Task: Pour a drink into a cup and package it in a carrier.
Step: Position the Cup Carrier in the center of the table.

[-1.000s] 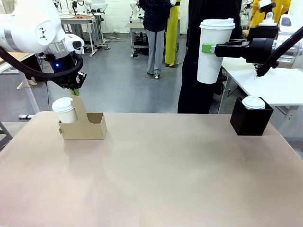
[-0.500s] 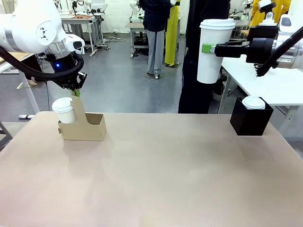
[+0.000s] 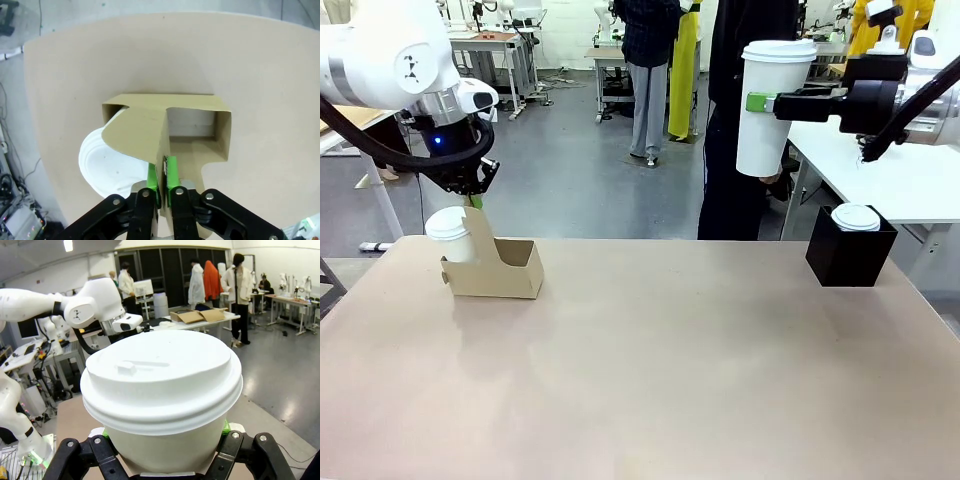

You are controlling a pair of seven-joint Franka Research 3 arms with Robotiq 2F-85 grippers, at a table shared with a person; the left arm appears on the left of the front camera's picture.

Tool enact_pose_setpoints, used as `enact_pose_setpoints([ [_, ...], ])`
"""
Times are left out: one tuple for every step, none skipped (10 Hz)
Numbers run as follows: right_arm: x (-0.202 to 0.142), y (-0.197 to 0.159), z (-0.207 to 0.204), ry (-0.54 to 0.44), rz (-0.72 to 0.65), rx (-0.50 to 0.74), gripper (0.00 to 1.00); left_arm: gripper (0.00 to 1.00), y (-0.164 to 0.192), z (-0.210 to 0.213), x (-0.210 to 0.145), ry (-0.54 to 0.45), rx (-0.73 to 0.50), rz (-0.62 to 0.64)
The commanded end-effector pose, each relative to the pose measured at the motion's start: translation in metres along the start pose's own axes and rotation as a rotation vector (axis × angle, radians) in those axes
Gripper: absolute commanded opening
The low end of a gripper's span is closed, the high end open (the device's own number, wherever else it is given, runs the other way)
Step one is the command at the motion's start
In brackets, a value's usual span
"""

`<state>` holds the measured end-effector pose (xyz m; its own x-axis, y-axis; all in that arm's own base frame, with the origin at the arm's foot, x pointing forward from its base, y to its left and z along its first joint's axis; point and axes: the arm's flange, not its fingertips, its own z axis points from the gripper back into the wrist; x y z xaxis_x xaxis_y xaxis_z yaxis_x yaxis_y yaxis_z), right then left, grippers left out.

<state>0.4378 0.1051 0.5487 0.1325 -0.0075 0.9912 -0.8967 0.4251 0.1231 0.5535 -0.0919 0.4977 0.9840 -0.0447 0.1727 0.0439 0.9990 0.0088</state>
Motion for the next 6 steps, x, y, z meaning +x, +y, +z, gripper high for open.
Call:
enact_pose_setpoints([
  [0.006, -0.001, -0.003, -0.013, 0.000, 0.001, 0.80, 0.00, 0.000, 0.000, 0.007, 0.018, 0.019, -0.022],
  [0.006, -0.001, -0.003, -0.013, 0.000, 0.001, 0.80, 0.00, 0.001, 0.002, 0.008, 0.002, 0.016, -0.016],
  [0.006, -0.001, -0.003, -0.013, 0.000, 0.001, 0.80, 0.00, 0.003, 0.002, 0.007, -0.005, 0.012, -0.011],
  [0.006, -0.001, -0.003, -0.013, 0.000, 0.001, 0.80, 0.00, 0.004, 0.004, 0.006, -0.010, 0.002, 0.001],
  [0.006, -0.001, -0.003, -0.013, 0.000, 0.001, 0.80, 0.00, 0.004, 0.012, 0.003, -0.014, -0.038, 0.054],
  [0.006, -0.001, -0.003, -0.013, 0.000, 0.001, 0.80, 0.00, -0.002, 0.028, -0.005, -0.009, -0.049, 0.071],
])
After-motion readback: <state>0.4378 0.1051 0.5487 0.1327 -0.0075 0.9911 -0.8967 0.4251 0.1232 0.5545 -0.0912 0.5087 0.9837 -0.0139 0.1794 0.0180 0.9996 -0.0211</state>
